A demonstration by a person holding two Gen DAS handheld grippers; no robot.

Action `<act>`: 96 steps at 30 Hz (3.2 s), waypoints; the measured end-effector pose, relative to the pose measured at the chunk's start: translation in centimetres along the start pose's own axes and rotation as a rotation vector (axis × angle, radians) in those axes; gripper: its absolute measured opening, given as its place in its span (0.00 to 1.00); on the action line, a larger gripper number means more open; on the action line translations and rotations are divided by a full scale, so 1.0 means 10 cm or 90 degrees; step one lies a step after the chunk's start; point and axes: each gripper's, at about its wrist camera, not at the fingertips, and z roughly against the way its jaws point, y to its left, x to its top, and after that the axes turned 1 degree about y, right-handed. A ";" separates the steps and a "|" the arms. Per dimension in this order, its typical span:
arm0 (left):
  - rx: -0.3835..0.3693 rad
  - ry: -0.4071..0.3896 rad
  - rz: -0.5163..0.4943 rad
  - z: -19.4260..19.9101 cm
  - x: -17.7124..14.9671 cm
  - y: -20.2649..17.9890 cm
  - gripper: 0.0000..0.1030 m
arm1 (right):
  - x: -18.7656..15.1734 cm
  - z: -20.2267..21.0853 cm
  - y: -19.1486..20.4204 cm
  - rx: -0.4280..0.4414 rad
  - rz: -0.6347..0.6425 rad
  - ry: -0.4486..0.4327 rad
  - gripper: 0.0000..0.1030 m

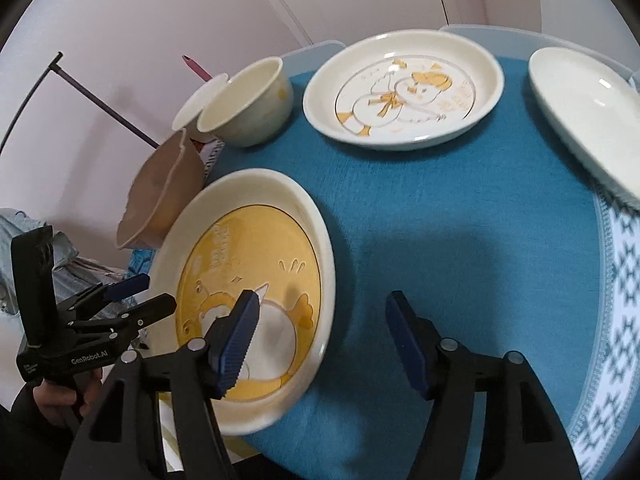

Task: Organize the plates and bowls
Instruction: 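Lower the yellow bear plate onto the cloth and open the right gripper, then grasp the rim of the plain white oval dish with the right gripper, then carry the white oval dish over and lower it onto the yellow bear plate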

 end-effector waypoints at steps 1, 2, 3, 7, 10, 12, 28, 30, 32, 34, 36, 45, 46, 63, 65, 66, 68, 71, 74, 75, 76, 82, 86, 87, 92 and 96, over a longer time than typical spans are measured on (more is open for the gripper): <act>0.002 -0.005 0.000 0.08 0.00 -0.05 0.73 | -0.01 0.09 -0.02 0.000 0.002 -0.005 0.59; 0.002 -0.012 0.000 0.16 0.00 -0.11 0.73 | -0.03 0.18 -0.04 -0.001 0.004 -0.012 0.59; 0.001 -0.021 -0.002 0.25 0.02 -0.20 0.73 | -0.02 0.30 -0.07 -0.004 0.005 -0.020 0.59; -0.010 -0.074 -0.019 0.64 0.15 -0.65 0.73 | 0.02 0.74 -0.18 -0.010 0.016 -0.052 0.60; -0.027 -0.104 -0.025 0.84 0.29 -1.02 0.91 | 0.05 1.16 -0.33 -0.023 0.026 -0.083 0.95; -0.070 -0.132 -0.021 0.95 0.40 -1.29 0.99 | 0.08 1.36 -0.42 -0.020 0.027 -0.104 1.00; -0.178 -0.126 -0.201 0.62 1.74 -2.78 0.99 | 0.30 1.99 -1.42 -0.117 -0.124 -0.175 1.00; -0.186 -0.108 -0.246 0.43 1.93 -2.91 0.99 | 0.34 1.91 -1.57 -0.110 -0.170 -0.172 1.00; -0.199 -0.081 -0.280 0.21 2.08 -3.01 0.99 | 0.36 1.84 -1.71 -0.101 -0.214 -0.169 1.00; -0.211 -0.058 -0.304 0.00 2.20 -3.07 0.99 | 0.40 1.71 -1.84 -0.091 -0.258 -0.167 1.00; -0.219 -0.031 -0.324 -0.26 2.31 -3.11 0.98 | 0.43 1.61 -1.93 -0.096 -0.293 -0.166 0.99; -0.241 0.071 -0.382 -1.19 2.51 -3.19 0.69 | 0.44 1.02 -2.29 -0.083 -0.425 -0.162 0.61; -0.242 0.081 -0.387 -1.26 2.52 -3.20 0.67 | 0.44 0.98 -2.34 -0.088 -0.435 -0.163 0.59; -0.249 0.130 -0.414 -1.70 2.51 -3.25 0.16 | 0.42 0.82 -2.49 -0.176 -0.468 -0.153 0.14; -0.247 0.128 -0.412 -1.70 2.51 -3.24 0.16 | 0.41 0.80 -2.50 -0.184 -0.464 -0.149 0.12; -0.245 0.126 -0.412 -1.69 2.51 -3.25 0.16 | 0.41 0.80 -2.50 -0.185 -0.463 -0.148 0.12; -0.236 0.121 -0.417 -1.66 2.49 -3.27 0.16 | 0.41 0.80 -2.52 -0.183 -0.461 -0.147 0.12; -0.218 0.107 -0.426 -1.61 2.47 -3.28 0.16 | 0.39 0.80 -2.53 -0.177 -0.458 -0.148 0.12; -0.213 0.091 -0.427 -1.49 2.45 -3.26 0.16 | 0.39 0.81 -2.51 -0.173 -0.451 -0.151 0.12; -0.212 0.085 -0.426 -1.42 2.45 -3.26 0.16 | 0.40 0.82 -2.49 -0.172 -0.448 -0.152 0.12; -0.211 0.080 -0.425 -1.36 2.44 -3.25 0.16 | 0.40 0.84 -2.47 -0.171 -0.443 -0.155 0.12; -0.204 0.046 -0.412 -1.05 2.42 -3.17 0.16 | 0.45 0.99 -2.31 -0.165 -0.409 -0.163 0.12; -0.199 0.028 -0.386 -0.79 2.37 -3.07 0.16 | 0.49 1.13 -2.20 -0.161 -0.379 -0.164 0.12; -0.197 0.024 -0.381 -0.74 2.35 -3.05 0.16 | 0.51 1.18 -2.16 -0.159 -0.367 -0.163 0.12; -0.180 0.007 -0.325 -0.42 2.21 -2.87 0.16 | 0.57 1.38 -1.97 -0.144 -0.312 -0.165 0.12; -0.161 -0.020 -0.273 -0.12 2.01 -2.70 0.16 | 0.60 1.50 -1.79 -0.127 -0.262 -0.157 0.12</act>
